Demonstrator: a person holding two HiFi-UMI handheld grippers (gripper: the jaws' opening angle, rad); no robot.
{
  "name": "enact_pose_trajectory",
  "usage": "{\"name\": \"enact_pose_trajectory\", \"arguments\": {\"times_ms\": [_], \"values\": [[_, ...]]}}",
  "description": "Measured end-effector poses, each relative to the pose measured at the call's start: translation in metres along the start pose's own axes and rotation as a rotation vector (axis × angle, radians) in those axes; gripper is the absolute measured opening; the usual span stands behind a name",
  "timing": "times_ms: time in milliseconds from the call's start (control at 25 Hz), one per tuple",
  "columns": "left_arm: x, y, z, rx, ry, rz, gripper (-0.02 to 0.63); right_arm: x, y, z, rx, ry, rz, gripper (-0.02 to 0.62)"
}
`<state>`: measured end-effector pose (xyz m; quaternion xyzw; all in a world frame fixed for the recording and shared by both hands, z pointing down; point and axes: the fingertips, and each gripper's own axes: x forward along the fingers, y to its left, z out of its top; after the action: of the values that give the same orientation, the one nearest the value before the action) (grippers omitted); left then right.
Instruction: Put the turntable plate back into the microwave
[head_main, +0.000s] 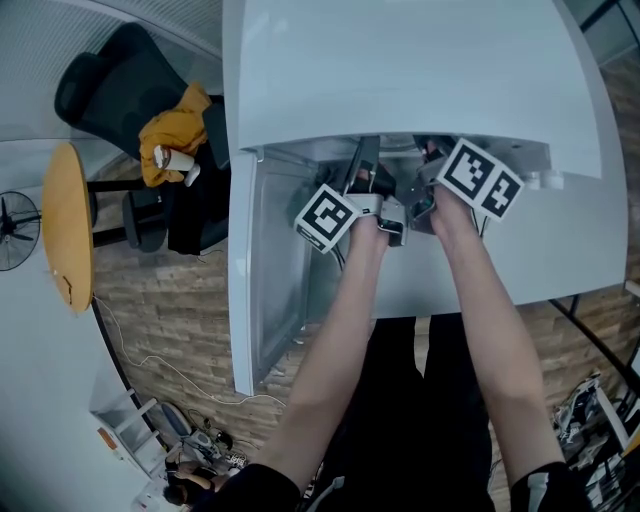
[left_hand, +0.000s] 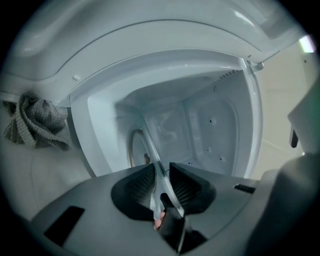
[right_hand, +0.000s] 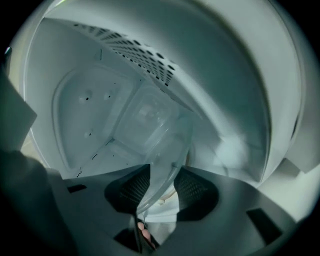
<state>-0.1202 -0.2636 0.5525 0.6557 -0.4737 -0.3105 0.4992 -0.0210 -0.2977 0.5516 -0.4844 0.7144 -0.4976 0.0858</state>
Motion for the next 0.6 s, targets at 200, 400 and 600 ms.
{"name": "enact_pose_trajectory", "arguments": {"times_ms": [200, 400, 600], "values": [[-0.001, 0.005, 0.0, -0.05, -0.026, 0.007, 0.078, -0.001, 0.004, -0.004, 0.044, 0.037, 0.033, 0.21], [0.001, 0.006, 0.005, -0.158, -0.079, -0.025, 0.058, -0.007, 0.003, -0.011, 0.116, 0.086, 0.07, 0.223], [0.0, 0.007, 0.009, -0.252, -0.144, -0.032, 0.046, -0.015, 0.002, -0.023, 0.042, 0.124, 0.057, 0.185]]}}
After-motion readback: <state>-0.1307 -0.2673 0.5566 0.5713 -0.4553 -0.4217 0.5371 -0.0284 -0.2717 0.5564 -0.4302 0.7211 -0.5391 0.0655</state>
